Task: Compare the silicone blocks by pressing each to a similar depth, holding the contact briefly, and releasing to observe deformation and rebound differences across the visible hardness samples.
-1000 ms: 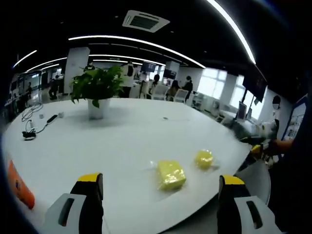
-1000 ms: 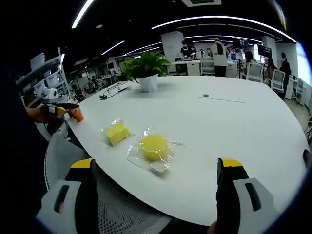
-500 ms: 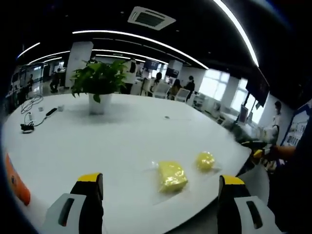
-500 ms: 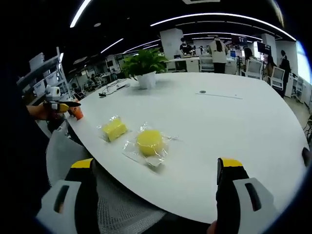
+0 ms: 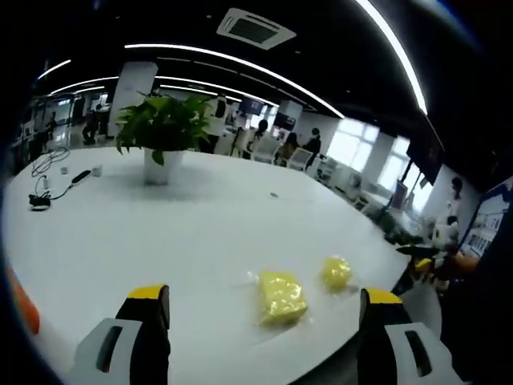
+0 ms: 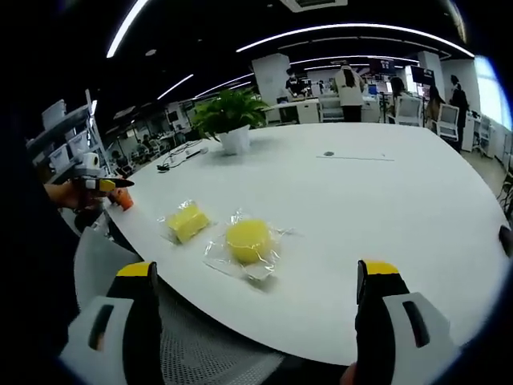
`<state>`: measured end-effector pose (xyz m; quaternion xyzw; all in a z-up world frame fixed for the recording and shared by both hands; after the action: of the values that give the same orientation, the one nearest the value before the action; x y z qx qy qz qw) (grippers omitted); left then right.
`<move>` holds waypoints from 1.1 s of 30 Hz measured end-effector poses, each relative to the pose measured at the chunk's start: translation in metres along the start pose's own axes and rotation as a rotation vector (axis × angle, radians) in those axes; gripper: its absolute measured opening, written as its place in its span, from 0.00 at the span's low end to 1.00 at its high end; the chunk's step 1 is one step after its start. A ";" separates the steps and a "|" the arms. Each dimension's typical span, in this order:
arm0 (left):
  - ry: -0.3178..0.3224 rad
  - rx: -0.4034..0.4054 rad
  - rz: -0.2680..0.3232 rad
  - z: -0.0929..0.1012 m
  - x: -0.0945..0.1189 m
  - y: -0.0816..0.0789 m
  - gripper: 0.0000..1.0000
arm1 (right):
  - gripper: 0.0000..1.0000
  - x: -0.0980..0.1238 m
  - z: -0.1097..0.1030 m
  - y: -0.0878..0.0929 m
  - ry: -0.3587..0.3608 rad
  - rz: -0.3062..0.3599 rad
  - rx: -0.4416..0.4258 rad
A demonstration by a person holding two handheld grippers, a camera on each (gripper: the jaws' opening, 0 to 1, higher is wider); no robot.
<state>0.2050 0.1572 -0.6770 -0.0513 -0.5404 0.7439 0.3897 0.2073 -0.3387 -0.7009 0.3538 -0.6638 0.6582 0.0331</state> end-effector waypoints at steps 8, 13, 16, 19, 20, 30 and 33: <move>0.012 -0.007 -0.011 -0.001 -0.003 -0.001 1.00 | 0.96 -0.006 0.001 0.005 -0.011 -0.031 0.001; -0.002 -0.005 -0.014 -0.005 0.000 0.000 1.00 | 0.96 -0.006 0.000 -0.001 -0.006 -0.014 -0.003; -0.005 0.005 -0.010 -0.009 -0.001 0.000 1.00 | 0.96 -0.005 0.004 -0.001 0.000 -0.009 -0.006; -0.002 0.009 0.004 -0.008 -0.003 -0.005 1.00 | 0.96 -0.004 0.007 -0.001 0.008 -0.008 -0.020; 0.000 0.003 0.003 -0.007 -0.004 -0.006 1.00 | 0.96 -0.004 0.007 -0.001 0.010 -0.007 -0.020; 0.026 0.006 -0.011 -0.013 -0.022 -0.013 1.00 | 0.96 -0.006 0.009 -0.003 0.000 -0.005 -0.029; 0.032 -0.006 -0.030 -0.015 -0.028 -0.013 1.00 | 0.96 -0.005 0.008 -0.004 -0.003 -0.002 -0.030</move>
<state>0.2386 0.1522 -0.6818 -0.0562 -0.5369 0.7356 0.4092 0.2171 -0.3432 -0.7010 0.3548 -0.6734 0.6475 0.0380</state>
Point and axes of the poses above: the point that each gripper's makers call its tool centre point, and the gripper's own axes: x roughly backward along the fingers, z roughly to its right, y roughly out of its underside, the point moved 8 cm from there along x, roughly backward along the fingers, and after that the axes turned 11 degrees about y, right-handed, at the moved point
